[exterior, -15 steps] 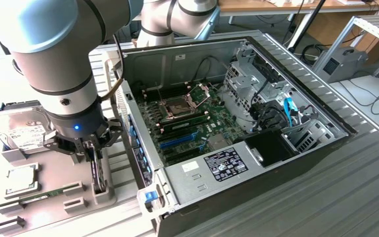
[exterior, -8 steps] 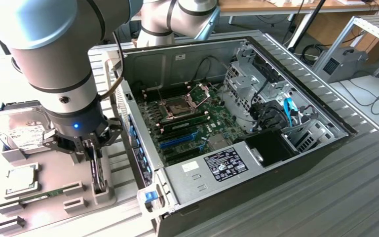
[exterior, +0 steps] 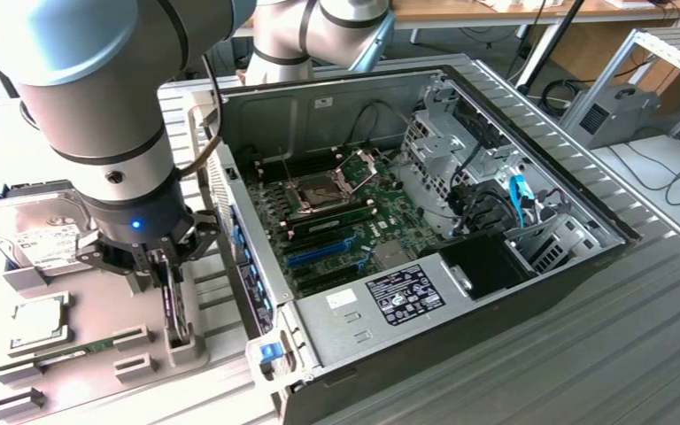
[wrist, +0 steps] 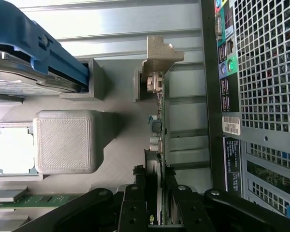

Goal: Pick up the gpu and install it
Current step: 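Pick up the gpu and move the gpu toward the slot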

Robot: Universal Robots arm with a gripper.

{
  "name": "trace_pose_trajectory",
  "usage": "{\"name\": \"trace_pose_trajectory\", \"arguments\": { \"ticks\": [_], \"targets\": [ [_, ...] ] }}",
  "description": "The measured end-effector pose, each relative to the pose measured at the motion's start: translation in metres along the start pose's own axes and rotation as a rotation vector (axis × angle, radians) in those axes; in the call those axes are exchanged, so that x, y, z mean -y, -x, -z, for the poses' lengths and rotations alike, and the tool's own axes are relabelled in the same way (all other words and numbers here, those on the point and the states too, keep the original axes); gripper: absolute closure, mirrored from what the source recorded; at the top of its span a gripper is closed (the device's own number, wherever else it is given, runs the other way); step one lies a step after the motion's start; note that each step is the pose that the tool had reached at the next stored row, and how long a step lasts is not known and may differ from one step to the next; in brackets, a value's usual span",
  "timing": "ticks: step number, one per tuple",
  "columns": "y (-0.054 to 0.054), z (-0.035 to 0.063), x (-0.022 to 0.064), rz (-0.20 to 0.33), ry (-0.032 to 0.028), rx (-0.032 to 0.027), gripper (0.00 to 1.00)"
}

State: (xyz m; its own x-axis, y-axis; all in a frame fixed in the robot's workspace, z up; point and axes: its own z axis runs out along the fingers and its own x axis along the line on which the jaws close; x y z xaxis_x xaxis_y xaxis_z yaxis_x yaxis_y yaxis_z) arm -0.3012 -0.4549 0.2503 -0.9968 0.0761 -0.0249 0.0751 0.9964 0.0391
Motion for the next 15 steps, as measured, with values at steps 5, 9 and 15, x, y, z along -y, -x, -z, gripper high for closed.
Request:
{"name": "trace_pose_trajectory", "arguments": {
  "ticks": [5,9,15],
  "targets": [
    [0.000,0.0032,-0.0002,0.000,0.0000,0.0000,0.74],
    [0.000,0.0084,-0.0004,0.000,0.0000,0.0000,0.74],
    [0.001,0.0246,-0.0010,0.000,0.0000,0.0001,0.74]
  ]
}}
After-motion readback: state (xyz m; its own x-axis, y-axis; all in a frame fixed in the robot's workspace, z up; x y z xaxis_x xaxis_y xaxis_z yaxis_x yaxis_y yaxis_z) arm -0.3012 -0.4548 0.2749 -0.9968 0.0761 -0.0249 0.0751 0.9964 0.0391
